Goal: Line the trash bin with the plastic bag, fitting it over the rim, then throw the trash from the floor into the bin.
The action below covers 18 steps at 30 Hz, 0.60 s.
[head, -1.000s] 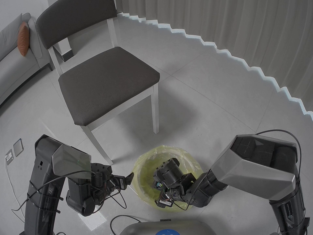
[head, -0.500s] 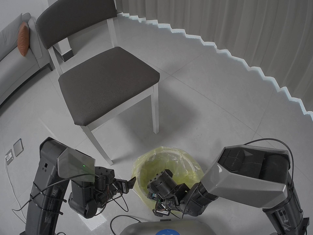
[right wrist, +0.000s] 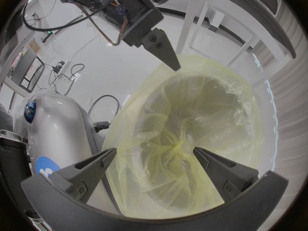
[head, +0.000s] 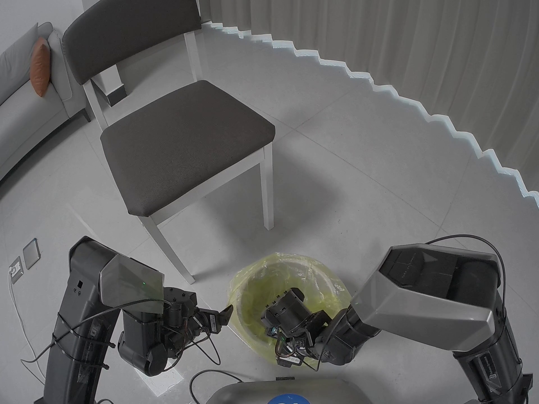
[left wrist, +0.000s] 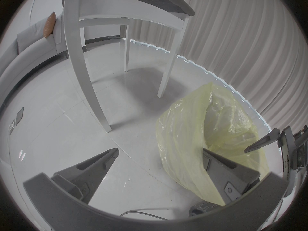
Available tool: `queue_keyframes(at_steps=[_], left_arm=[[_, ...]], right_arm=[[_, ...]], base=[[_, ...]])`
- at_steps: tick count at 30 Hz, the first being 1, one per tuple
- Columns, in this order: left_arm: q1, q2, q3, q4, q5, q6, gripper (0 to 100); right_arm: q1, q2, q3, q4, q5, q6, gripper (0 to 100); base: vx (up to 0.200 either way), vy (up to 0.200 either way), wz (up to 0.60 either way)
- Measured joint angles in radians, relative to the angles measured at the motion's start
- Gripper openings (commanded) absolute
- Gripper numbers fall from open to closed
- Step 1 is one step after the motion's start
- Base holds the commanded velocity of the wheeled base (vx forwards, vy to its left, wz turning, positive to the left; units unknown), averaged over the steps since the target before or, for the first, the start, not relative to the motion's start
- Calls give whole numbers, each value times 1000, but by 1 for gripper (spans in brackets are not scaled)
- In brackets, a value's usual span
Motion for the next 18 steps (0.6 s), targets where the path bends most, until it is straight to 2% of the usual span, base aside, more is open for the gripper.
queue_keyframes(at_steps=[18], left_arm=[[1,0,1,0,-2,1,100]], right_arm=[[-74,8,-53,55,-18,4,100]], base=[[0,0,0]])
